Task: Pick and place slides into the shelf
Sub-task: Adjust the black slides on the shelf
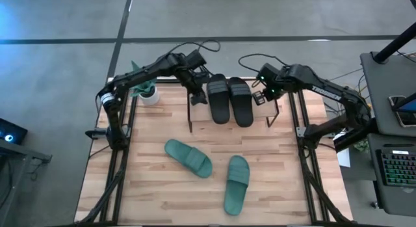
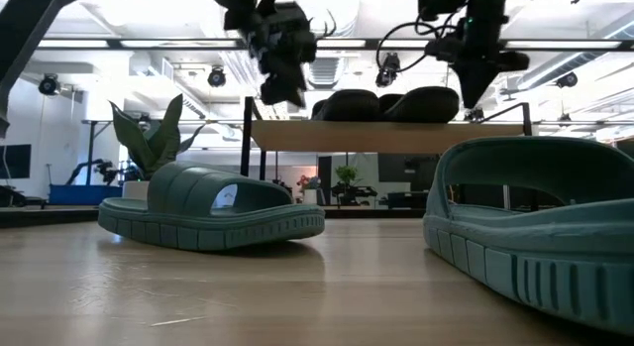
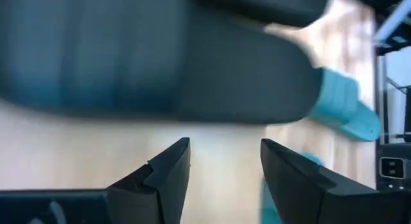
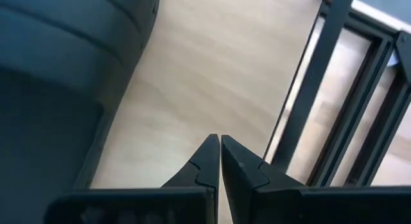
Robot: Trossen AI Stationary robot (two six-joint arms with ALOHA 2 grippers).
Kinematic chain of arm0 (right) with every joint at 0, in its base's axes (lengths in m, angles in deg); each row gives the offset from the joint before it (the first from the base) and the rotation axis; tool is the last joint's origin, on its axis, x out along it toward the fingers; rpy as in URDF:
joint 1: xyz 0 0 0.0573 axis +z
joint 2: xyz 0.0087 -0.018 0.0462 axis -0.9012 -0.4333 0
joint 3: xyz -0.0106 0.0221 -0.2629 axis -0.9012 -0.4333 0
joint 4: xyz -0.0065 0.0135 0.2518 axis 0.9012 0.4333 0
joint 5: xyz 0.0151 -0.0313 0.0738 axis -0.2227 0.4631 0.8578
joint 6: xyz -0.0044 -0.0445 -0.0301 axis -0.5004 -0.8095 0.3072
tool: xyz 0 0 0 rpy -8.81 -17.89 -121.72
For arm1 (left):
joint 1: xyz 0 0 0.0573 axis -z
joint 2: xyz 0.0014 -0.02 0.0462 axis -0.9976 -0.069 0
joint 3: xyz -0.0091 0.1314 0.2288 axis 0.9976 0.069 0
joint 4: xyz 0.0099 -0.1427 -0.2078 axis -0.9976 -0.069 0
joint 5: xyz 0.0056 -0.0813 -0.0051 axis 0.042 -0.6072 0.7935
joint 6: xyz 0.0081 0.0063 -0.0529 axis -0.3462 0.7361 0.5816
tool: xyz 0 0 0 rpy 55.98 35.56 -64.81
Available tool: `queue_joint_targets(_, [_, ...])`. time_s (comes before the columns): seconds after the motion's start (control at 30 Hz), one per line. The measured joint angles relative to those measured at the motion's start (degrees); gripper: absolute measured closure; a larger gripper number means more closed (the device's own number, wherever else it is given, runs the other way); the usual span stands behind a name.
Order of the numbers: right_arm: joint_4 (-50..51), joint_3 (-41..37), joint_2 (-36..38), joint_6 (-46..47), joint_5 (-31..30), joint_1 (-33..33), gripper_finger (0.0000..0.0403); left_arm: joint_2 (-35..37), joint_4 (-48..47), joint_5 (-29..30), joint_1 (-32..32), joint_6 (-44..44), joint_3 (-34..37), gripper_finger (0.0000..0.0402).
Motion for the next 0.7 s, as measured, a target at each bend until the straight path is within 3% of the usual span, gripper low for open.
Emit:
queue_joint_targets(0.13, [-0.06,-2.57,2.18,2.52,0.01,1.61,0.0394,-0.05,7.32,-0.27,3.74,1.36,0.02,0.0226])
queue_joint_targets(0.33, [-0.28,-6.14,3.51,5.98,2.81,5.53,0.0394,-1.3,16.28,3.86,5.96,4.42,0.02,0.0226])
queue_joint_targets(0.7, [-5.57,-7.56,3.39,9.94,7.78,15.83,0.0394,-5.19,15.7,4.0,6.28,6.03,0.31,0.0226])
